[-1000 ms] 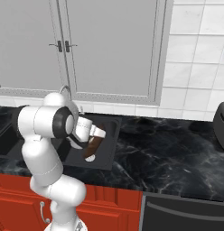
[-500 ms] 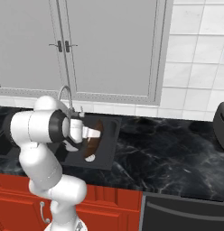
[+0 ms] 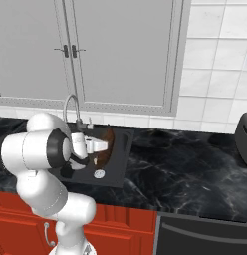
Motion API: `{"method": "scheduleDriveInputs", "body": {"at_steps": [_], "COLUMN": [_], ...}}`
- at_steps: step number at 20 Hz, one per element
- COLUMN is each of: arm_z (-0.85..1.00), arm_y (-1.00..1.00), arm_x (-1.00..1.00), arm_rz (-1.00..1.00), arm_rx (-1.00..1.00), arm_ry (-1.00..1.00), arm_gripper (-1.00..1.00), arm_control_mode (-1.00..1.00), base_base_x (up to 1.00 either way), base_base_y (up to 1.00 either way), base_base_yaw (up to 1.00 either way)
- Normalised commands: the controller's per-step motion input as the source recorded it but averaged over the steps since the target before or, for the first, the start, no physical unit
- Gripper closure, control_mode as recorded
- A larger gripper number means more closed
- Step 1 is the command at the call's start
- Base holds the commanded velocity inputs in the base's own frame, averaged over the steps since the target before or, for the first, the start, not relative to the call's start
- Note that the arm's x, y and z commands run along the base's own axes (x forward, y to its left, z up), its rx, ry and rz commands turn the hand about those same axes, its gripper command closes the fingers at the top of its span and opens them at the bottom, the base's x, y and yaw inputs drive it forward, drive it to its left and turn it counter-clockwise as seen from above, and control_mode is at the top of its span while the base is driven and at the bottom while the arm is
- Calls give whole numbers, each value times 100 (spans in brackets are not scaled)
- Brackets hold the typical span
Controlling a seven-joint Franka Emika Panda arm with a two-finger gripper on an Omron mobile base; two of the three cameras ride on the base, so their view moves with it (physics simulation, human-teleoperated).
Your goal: Dump the mushroom and squash from the bowl so the bowl can be washed. Place the bowl in the sink after clearing the leftovers.
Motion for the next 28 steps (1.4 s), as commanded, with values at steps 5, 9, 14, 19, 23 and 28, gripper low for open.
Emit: {"method": "scheduleDriveInputs", "body": {"at_steps": [5, 9, 14, 19, 23, 28], "arm_z": [12, 0, 10, 57, 76, 64], "arm_y": [2, 8, -2, -2, -11, -26], "arm_x": [-5, -9, -26, -1, -3, -29], "arm_rz": [0, 0, 0, 0, 0, -3], "arm_rx": [-9, -25, -23, -3, 1, 27], "arm_ry": [-4, -6, 0, -9, -13, -1], "arm_gripper": [100, 100, 100, 100, 100, 100], "arm_control_mode": [-100, -100, -100, -100, -100, -100], "base_base_x": [0, 0, 0, 0, 0, 0], "base_base_y": [0, 0, 0, 0, 0, 0], "base_base_yaw": [0, 0, 0, 0, 0, 0]}}
